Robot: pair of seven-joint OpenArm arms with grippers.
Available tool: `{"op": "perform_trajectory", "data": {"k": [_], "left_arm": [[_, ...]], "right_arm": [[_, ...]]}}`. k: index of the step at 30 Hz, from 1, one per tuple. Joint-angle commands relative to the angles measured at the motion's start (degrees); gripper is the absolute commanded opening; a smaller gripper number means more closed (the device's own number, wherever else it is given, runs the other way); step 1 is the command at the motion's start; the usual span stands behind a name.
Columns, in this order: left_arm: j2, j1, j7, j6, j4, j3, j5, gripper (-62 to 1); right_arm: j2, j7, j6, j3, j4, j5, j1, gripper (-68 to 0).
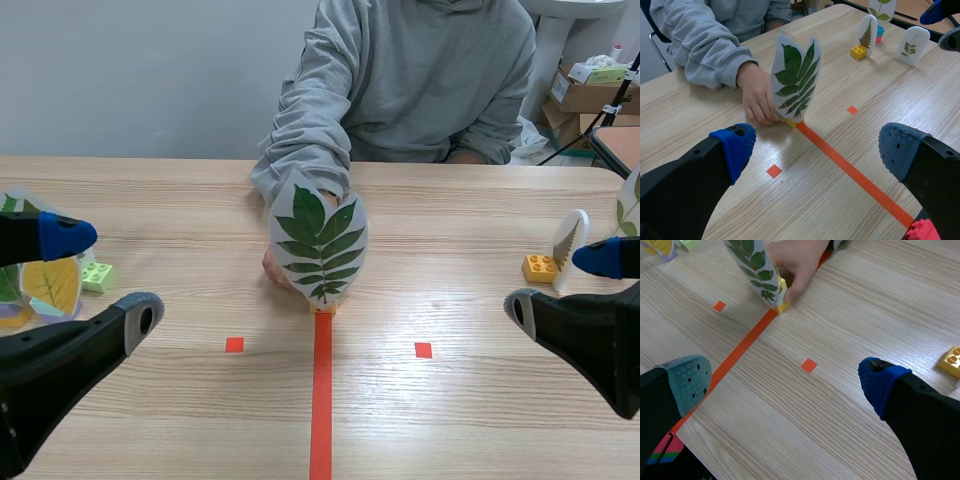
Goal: Do the leaf sorting experiment
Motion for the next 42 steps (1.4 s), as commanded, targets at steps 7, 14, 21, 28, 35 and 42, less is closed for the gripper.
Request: {"op": "perform_trajectory", "data": {"k": [7,14,21,28,35,42], "left_arm": [[0.1,-0.2,-0.9,-0.1,0.7,0.0,-0.6,-8.0],[0.2,-0.2,-2.2,-0.1,0.7,0.0,-0.6,-8.0],[0.1,-0.2,-2.2,-0.1,0.7,0.0,-0.6,-8.0],[0.1,-0.2,-2.2,-0.1,0.7,0.0,-0.6,-8.0],[0.1,-0.2,-2.1,-0.1,0.7,0.0,-0.6,-8.0],[0.1,-0.2,-2.1,-0.1,0.7,0.0,-0.6,-8.0]], "right_arm": [[0.3,0.8,0.5,0.3,0.1,0.4,0.7,-6.9],[0.3,0.8,0.5,0.3,0.1,0.4,0.7,-6.9],[0.3,0.6,0.5,0.3,0.1,0.4,0.7,-6.9],[0.3,0.4,0.5,0.3,0.1,0.4,0.7,-6.9],[0.5,0.4,0.5,0.3,0.1,0.4,0.7,-6.9],[0.5,0.5,0.5,0.3,0.1,-0.5,0.7,-6.9]]}}
